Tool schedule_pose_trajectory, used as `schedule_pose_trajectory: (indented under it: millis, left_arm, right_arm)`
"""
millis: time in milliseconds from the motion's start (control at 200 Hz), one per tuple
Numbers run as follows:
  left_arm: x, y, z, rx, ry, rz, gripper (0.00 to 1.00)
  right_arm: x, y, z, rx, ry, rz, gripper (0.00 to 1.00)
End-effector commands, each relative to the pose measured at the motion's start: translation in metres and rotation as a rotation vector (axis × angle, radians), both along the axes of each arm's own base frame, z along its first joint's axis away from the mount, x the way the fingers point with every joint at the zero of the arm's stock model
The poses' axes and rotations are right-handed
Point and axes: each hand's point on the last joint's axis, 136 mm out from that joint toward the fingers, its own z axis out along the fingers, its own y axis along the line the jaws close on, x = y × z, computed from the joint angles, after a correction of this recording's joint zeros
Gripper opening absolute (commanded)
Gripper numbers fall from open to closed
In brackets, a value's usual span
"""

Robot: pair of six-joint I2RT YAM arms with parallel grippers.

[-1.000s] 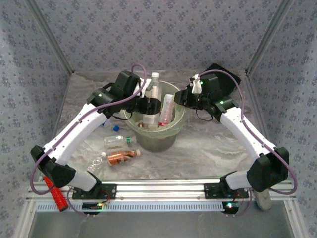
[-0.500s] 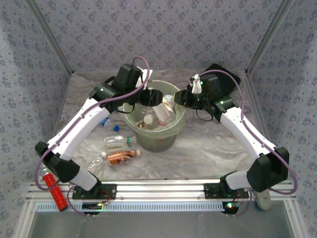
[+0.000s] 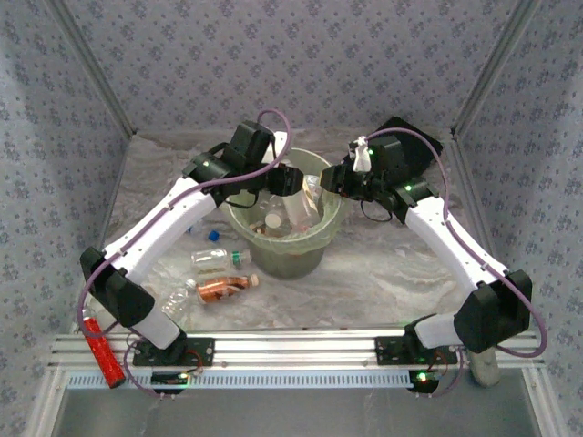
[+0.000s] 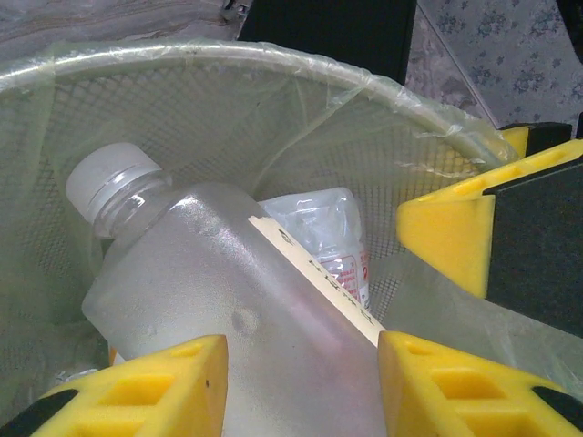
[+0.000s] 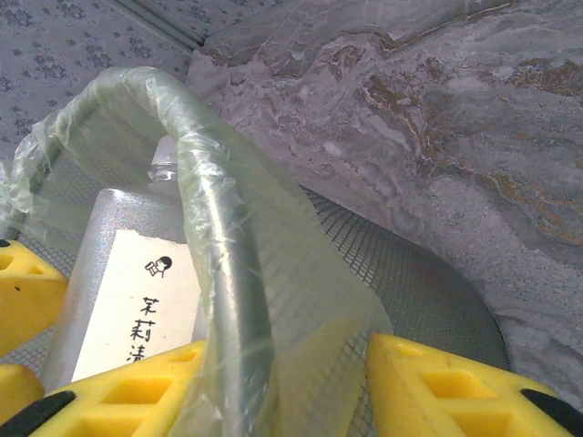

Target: Put the plastic bottles in the bin

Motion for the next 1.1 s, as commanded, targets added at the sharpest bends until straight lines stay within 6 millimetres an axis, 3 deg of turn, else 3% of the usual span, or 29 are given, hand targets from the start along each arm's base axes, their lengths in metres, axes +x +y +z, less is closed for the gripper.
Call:
schedule_pose_trajectory:
  millis: [0, 165, 315, 440, 570, 730, 865, 984, 1099]
  left_arm:
    - [-0.016, -0.008, -0.012, -0.002, 0.05, -0.046, 0.46]
    - [-0.017, -0.006, 0.032, -0.068, -0.049, -0.058, 0.57]
    - [-0.021, 0.01, 0.064, -0.081, -0.111, -0.03, 0.59]
    - [-0.026, 0.042, 0.074, -0.031, -0.136, 0.05, 0.63]
    - [-0.027, 0.092, 0.072, -0.016, -0.114, 0.188, 0.7]
    - [-0.02, 0.171, 0.046, -0.01, -0.05, 0.427, 0.76]
    - [-0.001, 0.226, -0.003, -0.135, 0.09, 0.662, 0.78]
    - [0.02, 0.256, -0.055, -0.269, 0.239, 0.861, 0.81]
    - [0.043, 0.268, -0.089, -0.356, 0.331, 0.999, 0.84]
  right_arm:
    - [-0.001, 0.005, 0.004, -0.004, -0.008, 0.017, 0.46]
    - [0.0, 0.006, 0.01, 0.008, -0.023, 0.013, 0.47]
    - [0.002, 0.006, 0.019, 0.008, -0.046, 0.015, 0.49]
    - [0.003, 0.008, 0.018, 0.008, -0.045, 0.02, 0.5]
    - [0.005, 0.01, 0.016, 0.011, -0.04, 0.03, 0.5]
    - [0.006, 0.011, 0.014, 0.015, -0.038, 0.038, 0.5]
    - [0.007, 0.012, 0.014, 0.018, -0.038, 0.042, 0.5]
    - [0.005, 0.01, 0.012, 0.01, -0.034, 0.042, 0.5]
    - [0.004, 0.007, 0.012, 0.006, -0.035, 0.037, 0.5]
